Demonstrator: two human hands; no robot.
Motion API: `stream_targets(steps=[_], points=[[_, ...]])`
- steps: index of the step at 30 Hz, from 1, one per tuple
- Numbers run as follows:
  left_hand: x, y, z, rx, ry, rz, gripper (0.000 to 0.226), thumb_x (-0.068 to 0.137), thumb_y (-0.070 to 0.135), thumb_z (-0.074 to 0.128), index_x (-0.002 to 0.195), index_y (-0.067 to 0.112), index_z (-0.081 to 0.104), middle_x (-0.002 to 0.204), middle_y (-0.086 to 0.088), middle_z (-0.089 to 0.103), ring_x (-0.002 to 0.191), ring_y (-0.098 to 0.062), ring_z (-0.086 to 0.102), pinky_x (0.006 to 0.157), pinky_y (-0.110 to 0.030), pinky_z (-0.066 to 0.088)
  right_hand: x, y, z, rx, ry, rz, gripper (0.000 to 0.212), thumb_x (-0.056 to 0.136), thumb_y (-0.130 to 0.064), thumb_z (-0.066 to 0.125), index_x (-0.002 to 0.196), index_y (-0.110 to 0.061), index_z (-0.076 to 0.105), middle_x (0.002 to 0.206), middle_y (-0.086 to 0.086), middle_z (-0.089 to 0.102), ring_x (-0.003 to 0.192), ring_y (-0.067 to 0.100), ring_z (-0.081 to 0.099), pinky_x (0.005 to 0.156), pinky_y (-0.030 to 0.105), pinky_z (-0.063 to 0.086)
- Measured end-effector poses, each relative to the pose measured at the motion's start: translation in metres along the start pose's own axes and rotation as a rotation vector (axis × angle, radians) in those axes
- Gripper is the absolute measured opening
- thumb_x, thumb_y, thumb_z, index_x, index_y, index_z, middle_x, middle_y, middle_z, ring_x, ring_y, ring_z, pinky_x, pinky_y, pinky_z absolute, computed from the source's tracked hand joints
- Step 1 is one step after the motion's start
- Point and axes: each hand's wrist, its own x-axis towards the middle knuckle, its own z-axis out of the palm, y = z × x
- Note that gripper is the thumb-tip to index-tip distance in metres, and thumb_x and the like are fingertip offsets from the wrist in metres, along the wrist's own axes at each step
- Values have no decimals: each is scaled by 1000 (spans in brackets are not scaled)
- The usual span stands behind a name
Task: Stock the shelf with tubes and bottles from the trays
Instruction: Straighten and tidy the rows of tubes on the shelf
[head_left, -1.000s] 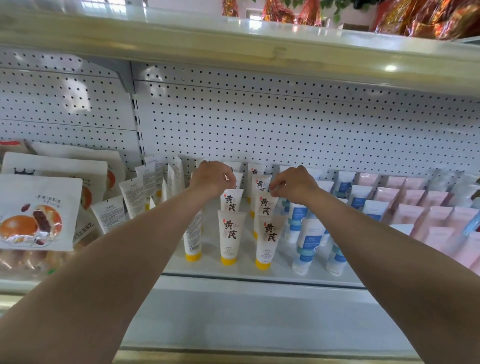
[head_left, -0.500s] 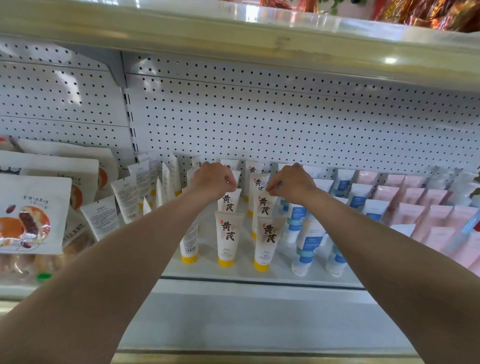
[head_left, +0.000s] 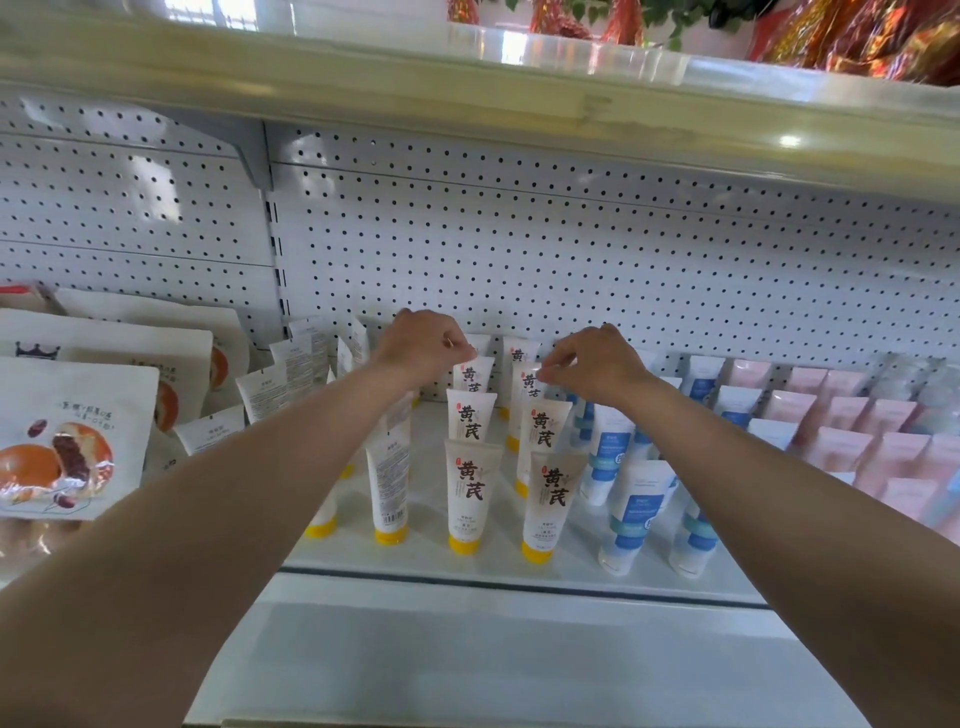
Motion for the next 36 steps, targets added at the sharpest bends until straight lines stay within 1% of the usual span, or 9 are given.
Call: stream_targets(steps=[3, 6, 9, 12, 15, 20, 24, 31, 36], points=[[14, -15, -31, 49, -21, -54, 42, 95, 54, 54, 86, 15, 70, 85, -3, 71, 95, -25, 64, 88, -37, 51, 16, -12, -4, 69, 32, 3, 17, 89, -47, 69, 92, -32, 76, 103, -6, 71, 119, 19, 46, 92, 40, 52], [29, -36, -58, 76, -103, -186, 59, 97, 66, 36, 100, 21, 74, 95, -3, 68, 103, -24, 61, 88, -34, 44, 39, -26, -1, 145, 59, -28, 12, 86, -45, 73, 77, -36, 73, 97, -4, 73, 113, 19, 58, 88, 38, 56], [43, -61, -75, 63, -204, -289, 69, 96, 71, 22, 104, 28, 74, 112, -5, 65, 112, -27, 57, 103, -36, 40, 60, -48, 5, 163, 53, -65, 16, 86, -42, 75, 86, -27, 78, 97, -6, 74, 108, 13, 61, 90, 32, 54], [58, -83, -86, 26, -310, -322, 82, 93, 76, 10, 108, 28, 74, 112, -7, 63, 112, -27, 53, 108, -40, 35, 82, -71, 14, 155, 22, -75, 19, 85, -39, 77, 91, -21, 81, 99, -8, 74, 97, 8, 63, 87, 30, 54], [71, -99, -88, 9, -369, -332, 87, 91, 77, 6, 112, 26, 74, 110, -7, 63, 112, -26, 50, 112, -43, 32, 106, -86, 23, 120, -3, -67, 14, 85, -38, 77, 87, -24, 80, 95, -10, 73, 90, 6, 63, 82, 28, 54], [93, -119, -75, 59, -266, -321, 80, 98, 68, 19, 97, 11, 75, 92, -2, 67, 98, -26, 61, 97, -33, 43, 137, -105, 46, 122, -13, -4, 14, 81, -39, 80, 88, -27, 80, 98, -8, 76, 94, 8, 67, 88, 30, 56], [108, -146, -60, 156, -248, -302, 72, 90, 73, 34, 95, 14, 74, 96, -2, 71, 96, -26, 63, 95, -39, 50, 149, -116, 64, 149, -38, 85, 17, 80, -42, 80, 92, -30, 78, 104, -8, 74, 94, 10, 68, 88, 33, 57], [117, -159, -48, 260, -193, -281, 53, 84, 69, 57, 76, 17, 57, 106, -7, 65, 117, -31, 53, 92, -41, 51, 163, -126, 81, 129, -20, 133, 32, 79, -48, 80, 105, -30, 77, 114, -8, 69, 91, 10, 66, 80, 28, 55], [121, -159, -40, 388, -186, -299, 55, 81, 71, 61, 84, 16, 57, 116, -5, 62, 126, -30, 46, 87, -33, 43, 175, -131, 94, 33, -88, 128, 49, 77, -57, 78, 119, -33, 71, 122, -3, 63, 115, 17, 57, 99, 37, 50]])
